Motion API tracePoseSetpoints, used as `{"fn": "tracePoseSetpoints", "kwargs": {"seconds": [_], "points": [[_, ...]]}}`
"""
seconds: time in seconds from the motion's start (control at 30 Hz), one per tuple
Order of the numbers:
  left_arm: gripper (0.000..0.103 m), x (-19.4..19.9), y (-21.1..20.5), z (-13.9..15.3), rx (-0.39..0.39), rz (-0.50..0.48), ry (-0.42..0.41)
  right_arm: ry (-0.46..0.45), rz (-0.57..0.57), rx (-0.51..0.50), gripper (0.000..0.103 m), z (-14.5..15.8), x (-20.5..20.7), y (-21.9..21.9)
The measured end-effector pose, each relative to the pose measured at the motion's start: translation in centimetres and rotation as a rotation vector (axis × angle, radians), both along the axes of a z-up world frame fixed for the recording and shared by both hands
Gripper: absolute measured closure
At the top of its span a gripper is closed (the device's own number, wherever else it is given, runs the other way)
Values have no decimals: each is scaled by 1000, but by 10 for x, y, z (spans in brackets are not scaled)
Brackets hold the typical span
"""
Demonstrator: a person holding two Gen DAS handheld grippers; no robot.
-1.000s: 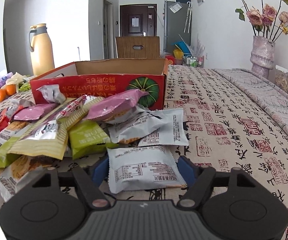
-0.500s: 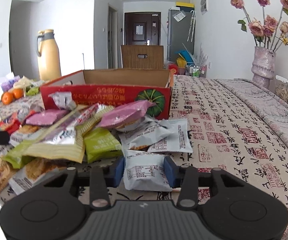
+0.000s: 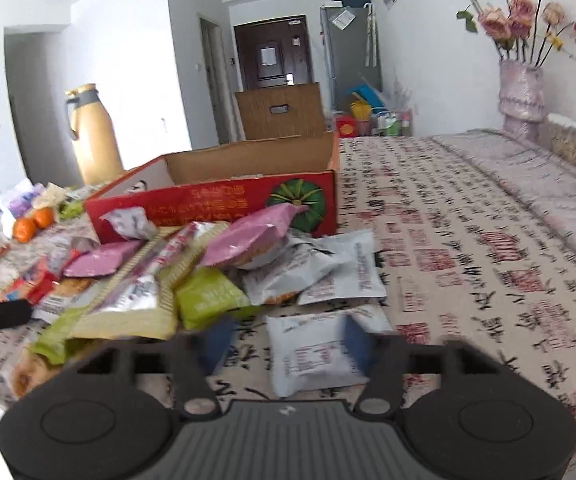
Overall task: Organize snacks
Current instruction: 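Grasp the white snack packet with the right gripper, then grasp the red-blue puffed snack bag with the left gripper while the right gripper holds the white packet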
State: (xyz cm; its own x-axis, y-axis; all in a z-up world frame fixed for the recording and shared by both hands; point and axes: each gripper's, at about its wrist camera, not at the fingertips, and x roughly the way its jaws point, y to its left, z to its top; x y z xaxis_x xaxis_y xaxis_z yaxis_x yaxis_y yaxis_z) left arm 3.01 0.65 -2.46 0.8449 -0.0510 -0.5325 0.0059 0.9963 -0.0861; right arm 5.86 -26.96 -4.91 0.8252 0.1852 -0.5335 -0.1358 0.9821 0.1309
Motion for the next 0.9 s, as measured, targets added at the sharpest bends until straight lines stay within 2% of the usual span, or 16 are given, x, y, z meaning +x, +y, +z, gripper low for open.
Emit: {"fn": "tracePoseSetpoints", "kwargs": {"seconds": [0.03,0.17,0.27,0.3,0.4,0.43,0.5,0.53,0.57,0.7,0.9], "points": [[0,0,0,0,0,0,1,-5,-12,-22,22,0,0,1],[0,1,0,0,1,-4,3,38,3,-103,17,-1,12,-3],[0,0,1,0,0,1,2,180,42,-123,13,-8,38,-9],[0,0,1,0,0,6,2,196,58,-121,13,-7,42,-11],[0,0,4,1,-5,19,1,267,104,-144,23,0,52,-8],[0,0,4,2,-6,22,0,278,117,-150,32,2,53,-6],[0,-1,6,2,-9,25,-2,298,139,-161,41,5,53,-3],[0,-1,6,3,-10,25,-4,306,142,-159,51,6,53,-2],[0,-1,7,3,-11,25,-5,312,142,-156,56,8,53,-2],[0,-1,9,4,-15,26,-6,311,128,-126,61,10,51,-6],[0,4,16,6,-4,36,-9,225,100,-86,62,20,36,-5]]}}
